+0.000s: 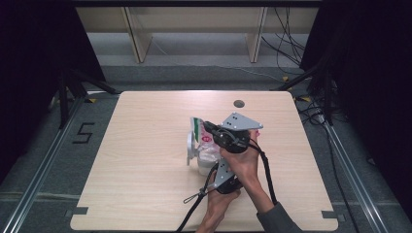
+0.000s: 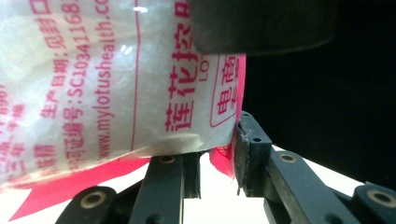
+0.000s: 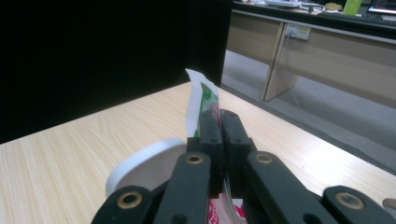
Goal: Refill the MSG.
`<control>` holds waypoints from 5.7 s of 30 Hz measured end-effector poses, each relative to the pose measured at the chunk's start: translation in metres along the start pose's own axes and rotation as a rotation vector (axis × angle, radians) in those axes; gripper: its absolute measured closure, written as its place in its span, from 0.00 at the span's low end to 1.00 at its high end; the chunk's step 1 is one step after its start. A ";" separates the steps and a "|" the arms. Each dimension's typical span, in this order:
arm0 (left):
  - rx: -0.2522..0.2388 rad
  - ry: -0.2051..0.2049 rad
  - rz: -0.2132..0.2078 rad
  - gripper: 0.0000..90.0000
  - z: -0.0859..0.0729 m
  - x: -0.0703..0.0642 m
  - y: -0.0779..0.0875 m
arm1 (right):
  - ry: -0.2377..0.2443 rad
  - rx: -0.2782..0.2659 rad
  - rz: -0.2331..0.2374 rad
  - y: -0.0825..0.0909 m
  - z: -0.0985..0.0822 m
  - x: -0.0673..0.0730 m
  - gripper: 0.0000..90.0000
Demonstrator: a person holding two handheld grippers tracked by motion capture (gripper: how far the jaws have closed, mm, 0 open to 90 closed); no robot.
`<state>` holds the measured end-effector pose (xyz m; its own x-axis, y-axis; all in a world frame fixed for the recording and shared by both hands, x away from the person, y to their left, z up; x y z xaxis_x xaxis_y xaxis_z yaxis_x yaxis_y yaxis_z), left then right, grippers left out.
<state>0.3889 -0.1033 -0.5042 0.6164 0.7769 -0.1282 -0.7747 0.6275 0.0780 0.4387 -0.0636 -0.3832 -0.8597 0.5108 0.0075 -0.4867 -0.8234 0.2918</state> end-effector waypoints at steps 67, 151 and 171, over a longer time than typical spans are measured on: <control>-0.002 -0.012 0.002 0.82 0.000 0.002 0.001 | -0.008 0.000 0.011 -0.003 -0.001 0.003 1.00; 0.171 -0.041 -0.004 0.73 -0.027 0.010 0.006 | -0.078 -0.045 0.010 0.106 -0.009 -0.017 1.00; 0.252 0.008 0.010 0.69 -0.034 0.011 0.004 | -0.127 -0.033 0.025 0.107 -0.034 -0.029 1.00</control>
<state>0.3876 -0.0935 -0.5387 0.6069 0.7834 -0.1336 -0.7205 0.6133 0.3235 0.4063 -0.1746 -0.3843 -0.8458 0.5158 0.1361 -0.4724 -0.8427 0.2582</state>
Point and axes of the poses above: each handheld gripper's, and its own axes: y roughly backward along the jaws, z roughly out of its top, x roughly to its left, the point moved 7 cm from there along -y, roughly forward along the jaws, and after that the axes turned 12 degrees about z, right-handed, at the moved point
